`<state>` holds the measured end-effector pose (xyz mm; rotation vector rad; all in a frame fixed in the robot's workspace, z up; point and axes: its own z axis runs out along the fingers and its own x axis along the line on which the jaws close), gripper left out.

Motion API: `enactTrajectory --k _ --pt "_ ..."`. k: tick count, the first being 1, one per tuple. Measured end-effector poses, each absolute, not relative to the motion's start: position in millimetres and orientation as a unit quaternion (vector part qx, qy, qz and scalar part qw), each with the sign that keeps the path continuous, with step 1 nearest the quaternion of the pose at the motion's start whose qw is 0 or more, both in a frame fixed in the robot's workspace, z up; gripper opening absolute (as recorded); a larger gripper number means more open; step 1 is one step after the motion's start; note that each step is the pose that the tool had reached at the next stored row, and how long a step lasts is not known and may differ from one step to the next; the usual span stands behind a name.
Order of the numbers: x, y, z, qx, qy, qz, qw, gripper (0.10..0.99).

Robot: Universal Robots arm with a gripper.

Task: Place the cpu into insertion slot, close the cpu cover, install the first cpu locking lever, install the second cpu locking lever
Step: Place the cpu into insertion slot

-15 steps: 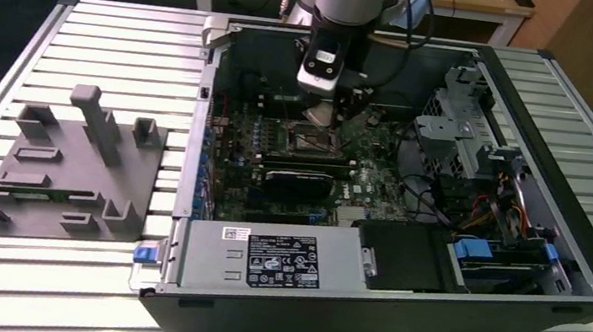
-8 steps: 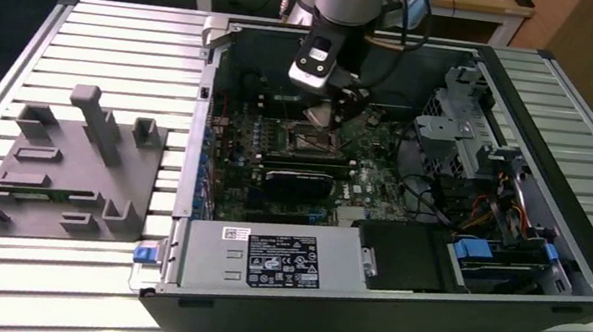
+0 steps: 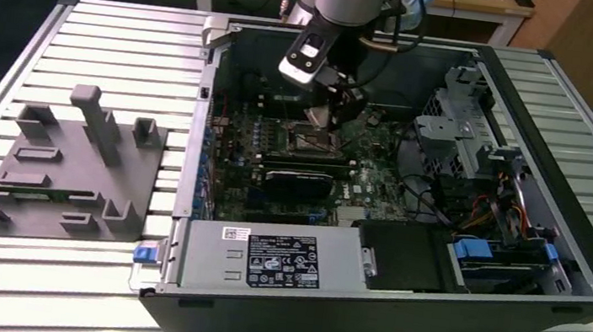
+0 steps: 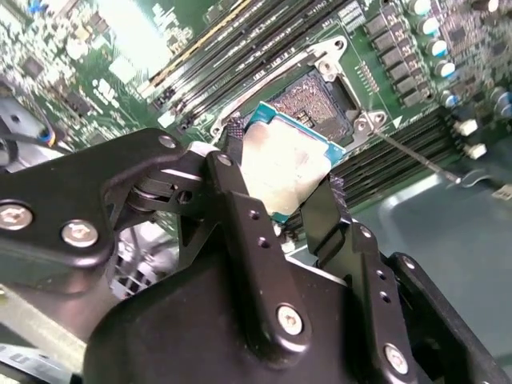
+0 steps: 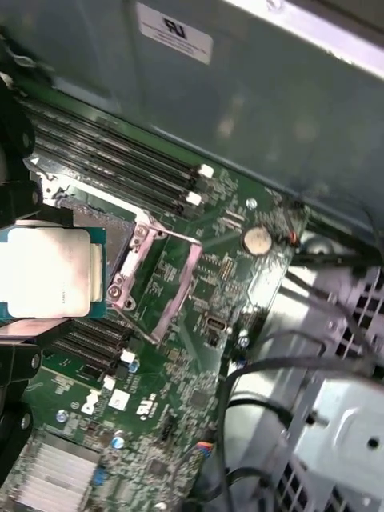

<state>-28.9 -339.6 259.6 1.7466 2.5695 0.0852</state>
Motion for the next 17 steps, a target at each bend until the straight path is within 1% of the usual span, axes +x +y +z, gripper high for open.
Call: enactTrajectory --k 17 --pt "-28.9 -339.6 255.3 0.683 0.73 0.024 0.021 0.537"
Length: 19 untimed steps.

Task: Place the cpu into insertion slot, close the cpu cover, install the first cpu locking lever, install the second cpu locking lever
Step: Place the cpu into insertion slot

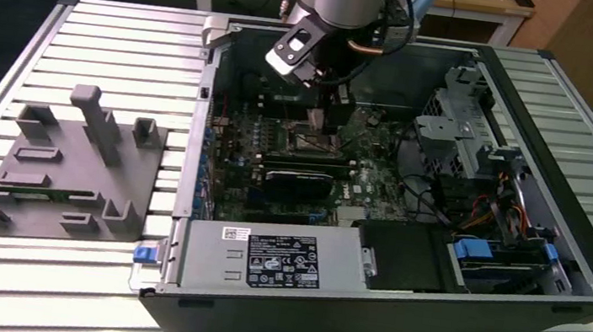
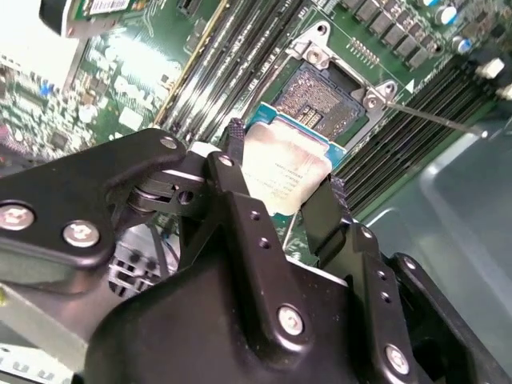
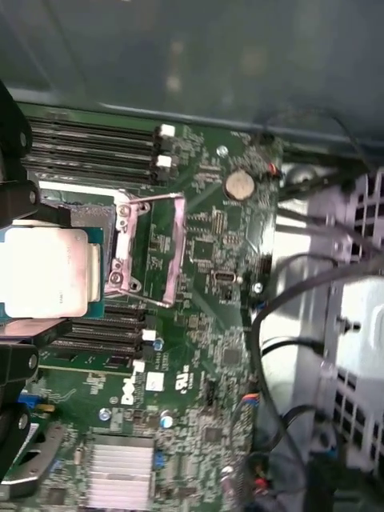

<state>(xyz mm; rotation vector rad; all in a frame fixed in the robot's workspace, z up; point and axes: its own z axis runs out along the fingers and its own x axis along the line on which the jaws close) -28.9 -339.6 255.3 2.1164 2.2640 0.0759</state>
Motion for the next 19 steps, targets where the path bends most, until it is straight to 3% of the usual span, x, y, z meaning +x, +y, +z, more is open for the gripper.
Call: enactTrajectory --k 5,13,19 --pt "-31.4 -339.7 253.1 0.701 0.712 0.024 0.023 0.537" --pt "-42.1 -339.6 247.6 0.701 0.71 0.045 0.046 0.537" --pt "-46.4 -339.0 242.7 0.701 0.71 0.047 0.048 0.537"
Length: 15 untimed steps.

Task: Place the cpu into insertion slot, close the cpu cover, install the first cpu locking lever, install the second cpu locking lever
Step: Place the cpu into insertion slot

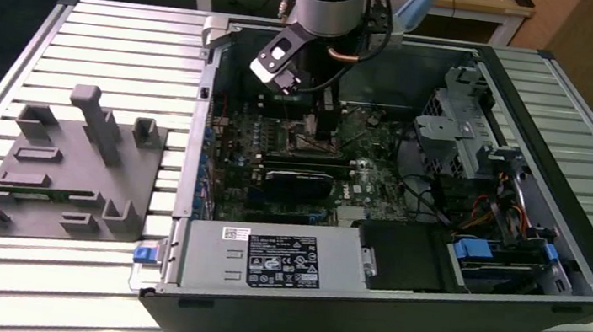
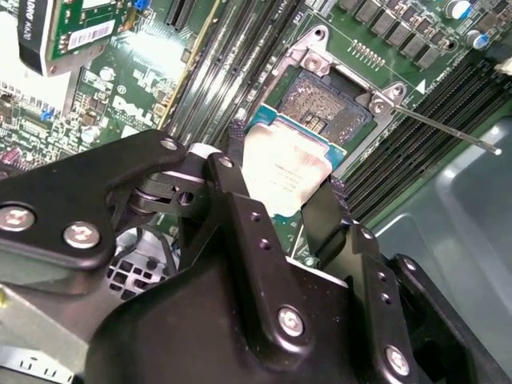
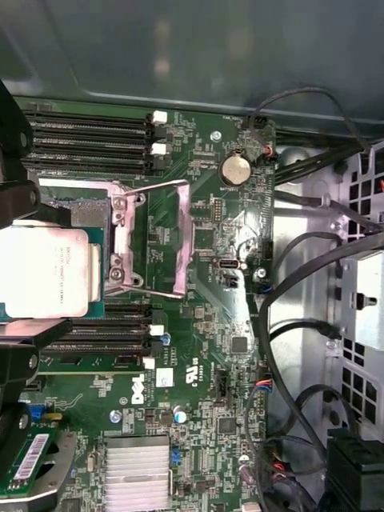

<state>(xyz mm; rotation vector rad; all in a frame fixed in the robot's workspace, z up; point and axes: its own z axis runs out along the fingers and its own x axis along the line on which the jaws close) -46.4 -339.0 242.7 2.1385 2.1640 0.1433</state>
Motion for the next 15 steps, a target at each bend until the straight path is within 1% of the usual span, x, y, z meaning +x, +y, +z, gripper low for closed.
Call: enactTrajectory --k 15 --pt "-48.6 -328.8 229.3 0.702 0.709 0.047 0.048 0.537"
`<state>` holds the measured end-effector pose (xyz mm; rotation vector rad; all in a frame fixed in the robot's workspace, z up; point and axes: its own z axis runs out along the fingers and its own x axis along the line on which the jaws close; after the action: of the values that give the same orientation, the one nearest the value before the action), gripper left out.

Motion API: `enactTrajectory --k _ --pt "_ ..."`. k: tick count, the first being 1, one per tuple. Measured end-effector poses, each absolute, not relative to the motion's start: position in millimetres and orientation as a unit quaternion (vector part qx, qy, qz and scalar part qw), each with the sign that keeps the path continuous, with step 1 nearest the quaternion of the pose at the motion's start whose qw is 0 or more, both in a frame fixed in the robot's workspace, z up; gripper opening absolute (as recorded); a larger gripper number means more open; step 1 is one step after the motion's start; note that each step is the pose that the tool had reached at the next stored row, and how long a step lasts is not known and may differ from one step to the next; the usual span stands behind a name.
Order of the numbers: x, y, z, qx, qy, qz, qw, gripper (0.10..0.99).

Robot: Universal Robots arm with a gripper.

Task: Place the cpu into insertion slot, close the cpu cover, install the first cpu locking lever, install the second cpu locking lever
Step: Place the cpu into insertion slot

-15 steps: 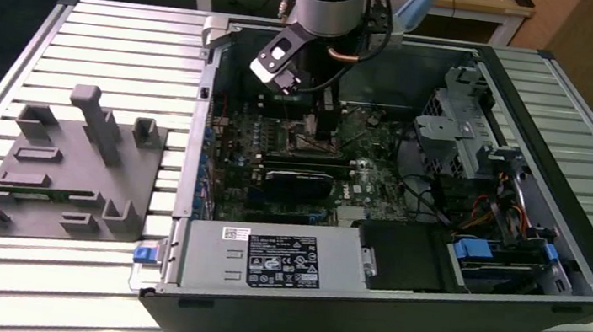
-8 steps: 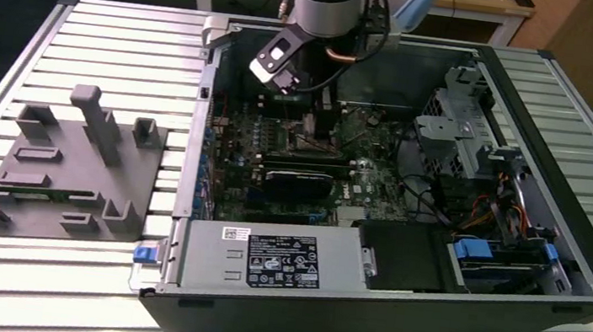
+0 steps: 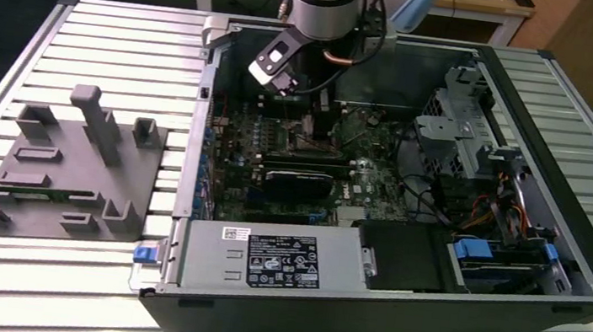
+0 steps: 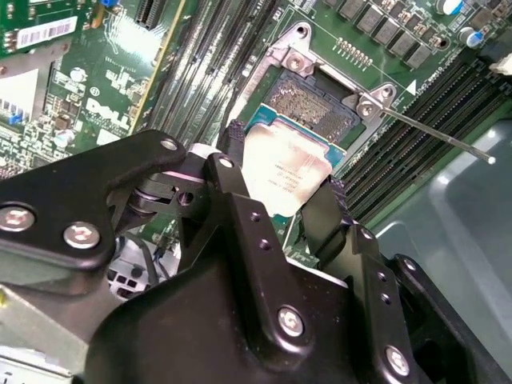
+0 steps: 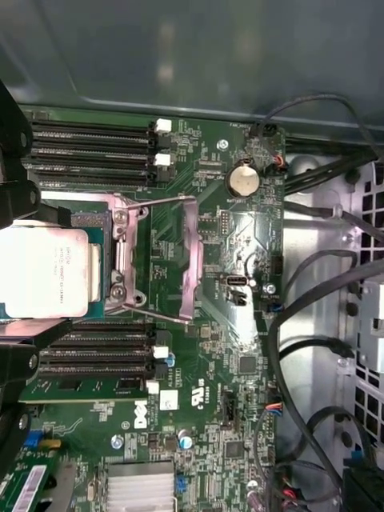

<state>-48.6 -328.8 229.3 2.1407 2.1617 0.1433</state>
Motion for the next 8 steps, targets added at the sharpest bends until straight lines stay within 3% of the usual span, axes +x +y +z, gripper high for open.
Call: enactTrajectory --k 8 --pt "-49.5 -327.3 217.2 0.704 0.707 0.047 0.048 0.537"
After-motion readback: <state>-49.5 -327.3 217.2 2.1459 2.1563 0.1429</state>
